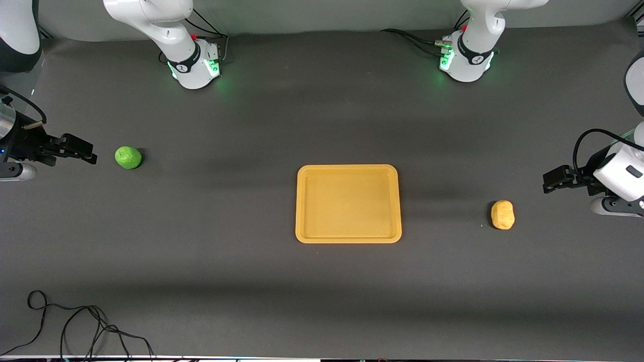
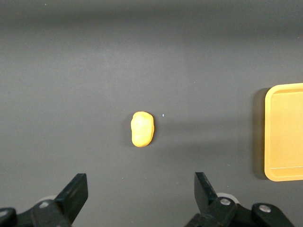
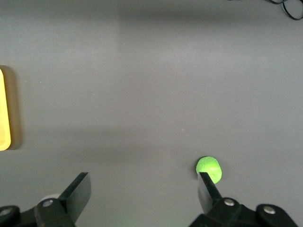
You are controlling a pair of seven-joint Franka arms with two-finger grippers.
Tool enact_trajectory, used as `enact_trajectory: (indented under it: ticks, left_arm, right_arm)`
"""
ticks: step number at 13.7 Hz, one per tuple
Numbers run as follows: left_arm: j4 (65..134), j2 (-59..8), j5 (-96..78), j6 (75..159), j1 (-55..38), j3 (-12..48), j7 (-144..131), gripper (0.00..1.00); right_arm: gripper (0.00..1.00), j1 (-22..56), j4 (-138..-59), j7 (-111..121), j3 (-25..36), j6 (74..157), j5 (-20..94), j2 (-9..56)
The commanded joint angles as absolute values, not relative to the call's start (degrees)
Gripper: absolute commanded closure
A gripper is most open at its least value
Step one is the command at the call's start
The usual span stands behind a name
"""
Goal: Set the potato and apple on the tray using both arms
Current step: 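Reach the left gripper down to the yellow potato and grasp it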
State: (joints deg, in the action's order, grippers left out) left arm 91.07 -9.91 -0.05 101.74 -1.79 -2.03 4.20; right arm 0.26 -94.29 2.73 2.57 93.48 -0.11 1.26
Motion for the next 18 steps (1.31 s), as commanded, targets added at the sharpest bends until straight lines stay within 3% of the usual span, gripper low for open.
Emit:
enact_trajectory:
  ticks: [1, 9, 18]
  left_arm:
    - [91.0, -9.7, 0.2, 101.2, -2.0, -2.3, 4.9, 0.0]
    - [96.1, -9.8, 0.5, 103.2, -1.8, -2.4, 5.0, 0.0]
    - [103.9, -25.6, -0.1, 120.5, 0.4, -2.4, 12.0, 0.0]
  right_arm:
    - [0.0, 1.0, -93.3, 1.5, 3.2, 92.5, 1.1, 1.0]
    - [0.0, 1.0, -93.4, 2.7, 3.3, 92.6, 1.0, 0.9]
    - [0.0, 0.9, -93.4, 2.6, 3.4, 92.6, 1.0, 0.7]
